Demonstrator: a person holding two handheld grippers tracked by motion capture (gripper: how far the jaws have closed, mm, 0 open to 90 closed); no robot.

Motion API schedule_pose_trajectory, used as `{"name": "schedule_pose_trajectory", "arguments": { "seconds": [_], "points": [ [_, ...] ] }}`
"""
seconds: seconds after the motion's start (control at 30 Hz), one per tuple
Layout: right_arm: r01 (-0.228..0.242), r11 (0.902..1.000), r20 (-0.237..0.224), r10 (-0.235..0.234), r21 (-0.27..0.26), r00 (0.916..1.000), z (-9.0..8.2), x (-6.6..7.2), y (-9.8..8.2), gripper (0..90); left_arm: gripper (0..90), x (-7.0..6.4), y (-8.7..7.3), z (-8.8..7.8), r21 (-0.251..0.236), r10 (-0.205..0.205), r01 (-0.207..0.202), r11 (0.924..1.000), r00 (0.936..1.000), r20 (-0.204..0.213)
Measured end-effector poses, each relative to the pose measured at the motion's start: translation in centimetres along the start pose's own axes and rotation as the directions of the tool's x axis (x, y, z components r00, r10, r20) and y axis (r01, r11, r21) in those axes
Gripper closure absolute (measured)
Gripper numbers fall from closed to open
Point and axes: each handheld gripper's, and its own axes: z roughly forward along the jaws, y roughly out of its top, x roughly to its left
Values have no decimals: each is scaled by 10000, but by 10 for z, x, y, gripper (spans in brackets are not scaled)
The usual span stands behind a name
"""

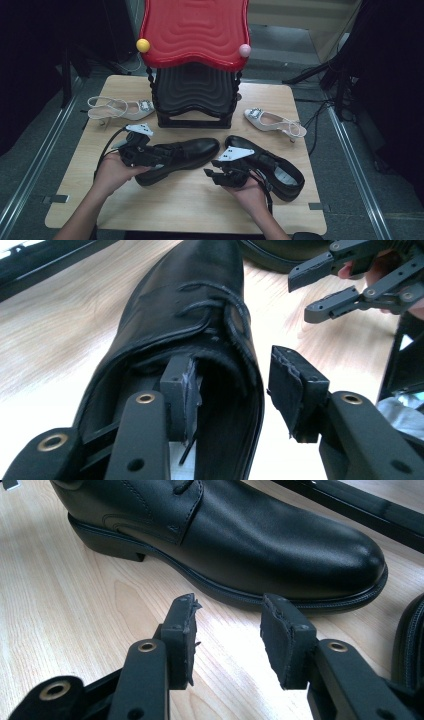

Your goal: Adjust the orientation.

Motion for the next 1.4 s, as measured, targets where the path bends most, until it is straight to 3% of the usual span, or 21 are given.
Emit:
{"name": "schedule_pose_trajectory", "arguments": {
  "seconds": [0.17,0.33,0.53,0.7,0.73,0.83,0.87,0.93,0.97,1.07,1.13,1.17,1.23,1.27,1.4],
  "points": [
    [-44,10000,-35,44,6,10000,1,2,1,597,650,5,0,-14,-173,-37,33,9998,9997,-253],
    [-60,10000,-81,61,18,9999,2,2,2,610,724,8,-2,-24,-498,-123,121,9987,9999,-40],
    [25,10000,-230,-25,8,9997,7,4,9,652,781,9,-6,-38,-238,129,-153,9996,9949,-1004],
    [100,9999,-477,-98,25,9988,10,5,15,739,899,20,-11,-44,-265,-169,145,9995,9956,-926],
    [178,9998,-463,-172,126,9988,11,7,17,798,899,25,-10,-45,-232,-194,173,9996,9956,-919],
    [182,9997,-500,-173,183,9986,12,8,19,845,899,33,-7,-43,-222,-333,314,9993,9954,-894],
    [204,9988,-541,-179,454,9984,17,8,23,881,899,40,-4,-40,-124,-208,194,9997,9911,-1316],
    [180,9984,-572,-149,534,9983,19,8,25,891,899,44,-5,-37,-100,-222,211,9997,9914,-1288],
    [110,9978,-710,-64,651,9975,25,8,29,900,900,53,-8,-29,-149,-431,419,9990,9947,-932],
    [-15,9985,-950,66,540,9955,32,9,32,900,900,63,-14,-22,-495,-794,768,9958,9954,-536],
    [-52,9991,-1032,95,426,9946,34,10,32,900,900,65,-14,-22,-456,-818,792,9958,9950,-579],
    [-130,9998,-1097,144,135,9939,38,12,29,900,900,64,-15,-20,-225,-464,445,9988,9946,-924],
    [1,9996,-1115,31,281,9938,42,15,28,897,900,66,-16,-15,117,-277,292,9995,9933,-1126],
    [163,9992,-871,-131,361,9961,44,18,26,897,900,68,-17,-14,198,-240,263,9995,9937,-1090],
    [111,9991,-782,-78,418,9969,49,17,23,897,900,71,-20,-8,194,-167,187,9996,9950,-986]
  ]
}}
